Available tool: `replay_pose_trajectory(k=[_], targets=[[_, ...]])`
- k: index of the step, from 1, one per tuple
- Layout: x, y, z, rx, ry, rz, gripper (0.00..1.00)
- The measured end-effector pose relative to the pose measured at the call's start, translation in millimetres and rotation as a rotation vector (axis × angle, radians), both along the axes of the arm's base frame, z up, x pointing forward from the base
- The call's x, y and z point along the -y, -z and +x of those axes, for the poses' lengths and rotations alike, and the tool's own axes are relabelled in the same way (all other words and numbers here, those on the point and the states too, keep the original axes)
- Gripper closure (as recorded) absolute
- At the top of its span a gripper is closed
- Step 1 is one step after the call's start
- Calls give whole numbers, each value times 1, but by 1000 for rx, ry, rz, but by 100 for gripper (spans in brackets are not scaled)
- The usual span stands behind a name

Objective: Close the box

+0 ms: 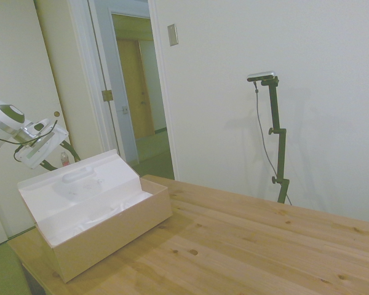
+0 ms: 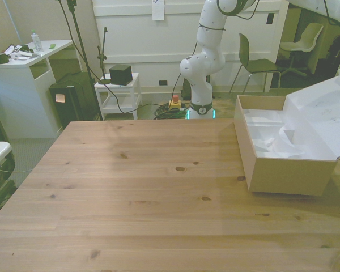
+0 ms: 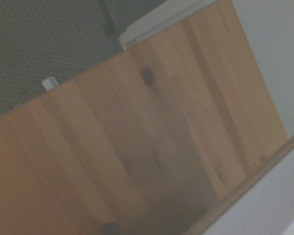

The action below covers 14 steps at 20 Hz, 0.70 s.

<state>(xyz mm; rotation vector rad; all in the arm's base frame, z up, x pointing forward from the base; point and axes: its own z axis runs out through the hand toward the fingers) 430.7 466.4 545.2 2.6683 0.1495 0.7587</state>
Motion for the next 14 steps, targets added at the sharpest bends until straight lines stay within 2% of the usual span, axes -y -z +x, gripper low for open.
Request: replay_pose_trajectory(k=[5,7,11,14], targets=[[52,-41,-6,48,82,-8,0],[87,-57,-13,64,124,-7,0],[193,-74,-10,61,236,7,0],[290,-68,-3,36,310,48,0]])
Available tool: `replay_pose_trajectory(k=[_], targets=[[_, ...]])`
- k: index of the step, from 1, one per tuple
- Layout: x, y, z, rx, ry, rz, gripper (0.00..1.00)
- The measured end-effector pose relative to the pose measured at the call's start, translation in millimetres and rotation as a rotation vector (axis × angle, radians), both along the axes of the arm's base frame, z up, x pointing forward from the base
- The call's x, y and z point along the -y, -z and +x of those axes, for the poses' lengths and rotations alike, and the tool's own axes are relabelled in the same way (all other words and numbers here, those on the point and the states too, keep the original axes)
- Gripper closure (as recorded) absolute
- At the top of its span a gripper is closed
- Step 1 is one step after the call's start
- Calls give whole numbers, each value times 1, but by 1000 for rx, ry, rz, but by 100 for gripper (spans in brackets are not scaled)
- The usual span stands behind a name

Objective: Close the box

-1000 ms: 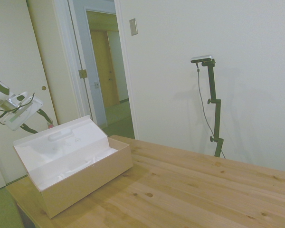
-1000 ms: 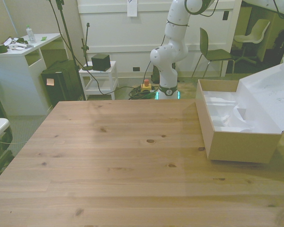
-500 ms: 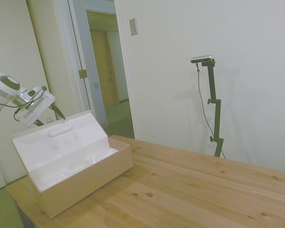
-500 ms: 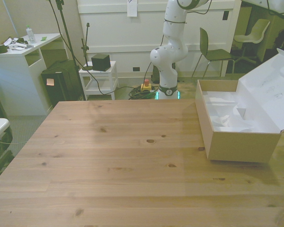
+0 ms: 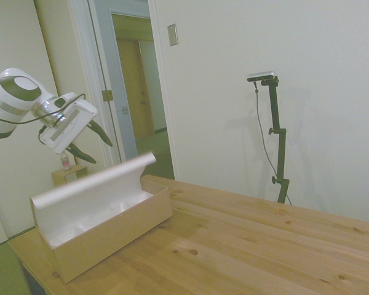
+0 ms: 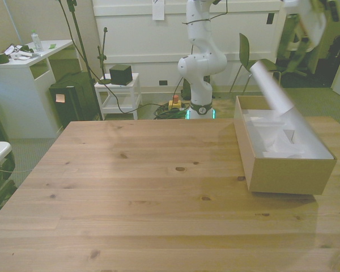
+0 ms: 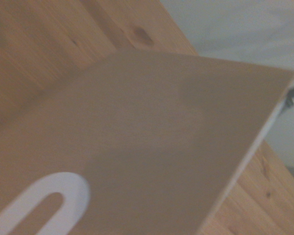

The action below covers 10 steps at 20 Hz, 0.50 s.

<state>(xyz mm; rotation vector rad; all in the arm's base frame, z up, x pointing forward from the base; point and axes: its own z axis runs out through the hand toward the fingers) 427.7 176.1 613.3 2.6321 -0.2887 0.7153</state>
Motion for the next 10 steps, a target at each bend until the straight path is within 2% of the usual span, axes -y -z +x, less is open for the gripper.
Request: replay_pose_trajectory(k=[2,6,10], targets=[[51,17,-4,-12,40,34,0],[118,56,-18,-27,109,131,0],[182,65,-28,-37,219,293,0]])
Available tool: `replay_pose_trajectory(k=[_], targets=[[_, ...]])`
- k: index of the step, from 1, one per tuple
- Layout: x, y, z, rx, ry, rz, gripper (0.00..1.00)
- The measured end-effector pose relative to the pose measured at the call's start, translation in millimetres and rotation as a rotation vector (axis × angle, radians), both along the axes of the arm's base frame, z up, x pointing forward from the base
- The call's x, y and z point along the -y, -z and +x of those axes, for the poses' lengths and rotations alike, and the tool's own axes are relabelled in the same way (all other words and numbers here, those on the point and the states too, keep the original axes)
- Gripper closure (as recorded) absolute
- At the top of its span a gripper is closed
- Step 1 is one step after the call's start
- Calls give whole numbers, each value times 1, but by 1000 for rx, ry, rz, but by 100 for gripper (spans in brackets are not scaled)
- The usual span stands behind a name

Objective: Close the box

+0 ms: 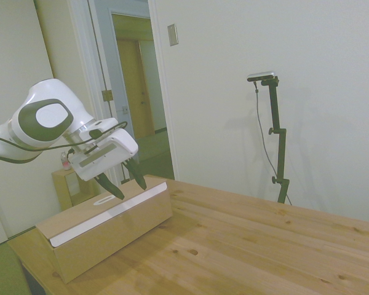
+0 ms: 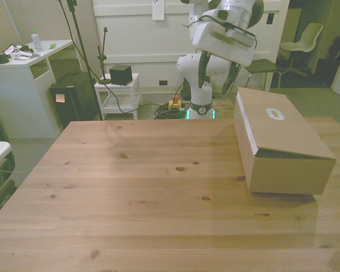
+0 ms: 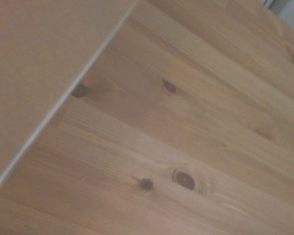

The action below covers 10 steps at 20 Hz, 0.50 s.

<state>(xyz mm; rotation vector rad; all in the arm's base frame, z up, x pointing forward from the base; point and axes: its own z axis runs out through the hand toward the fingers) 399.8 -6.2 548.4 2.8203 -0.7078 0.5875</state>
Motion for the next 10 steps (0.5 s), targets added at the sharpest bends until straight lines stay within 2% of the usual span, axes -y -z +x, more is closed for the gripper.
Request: replay_pose_trajectory(k=[3,10], targets=[[28,16,-2,-10,66,99,0],[39,74,-2,-12,104,269,0]])
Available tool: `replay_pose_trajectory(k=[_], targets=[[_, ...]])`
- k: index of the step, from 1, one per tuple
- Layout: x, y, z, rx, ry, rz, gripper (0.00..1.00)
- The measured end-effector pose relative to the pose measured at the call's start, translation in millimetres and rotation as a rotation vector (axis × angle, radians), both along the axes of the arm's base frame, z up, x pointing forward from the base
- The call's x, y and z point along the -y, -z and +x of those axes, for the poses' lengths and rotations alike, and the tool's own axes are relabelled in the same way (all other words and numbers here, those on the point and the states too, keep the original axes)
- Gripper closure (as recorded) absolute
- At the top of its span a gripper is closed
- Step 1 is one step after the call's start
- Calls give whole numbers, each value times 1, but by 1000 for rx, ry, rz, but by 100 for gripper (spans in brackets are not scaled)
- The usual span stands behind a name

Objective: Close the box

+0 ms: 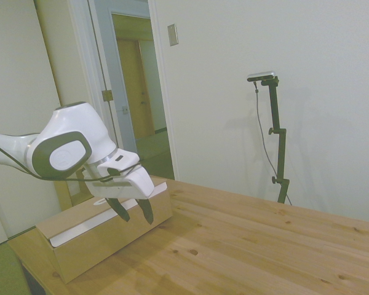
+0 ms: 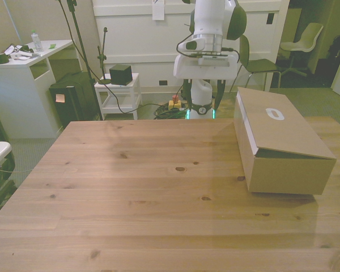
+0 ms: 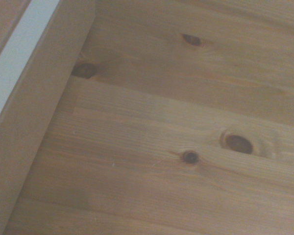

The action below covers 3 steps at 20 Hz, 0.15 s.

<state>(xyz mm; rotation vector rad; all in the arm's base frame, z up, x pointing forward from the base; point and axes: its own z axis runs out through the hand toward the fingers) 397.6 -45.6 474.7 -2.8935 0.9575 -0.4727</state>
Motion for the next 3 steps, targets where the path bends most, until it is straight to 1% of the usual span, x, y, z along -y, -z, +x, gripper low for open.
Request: replay_pose_trajectory(k=[3], targets=[[0,17,0,-5,20,54,0]])
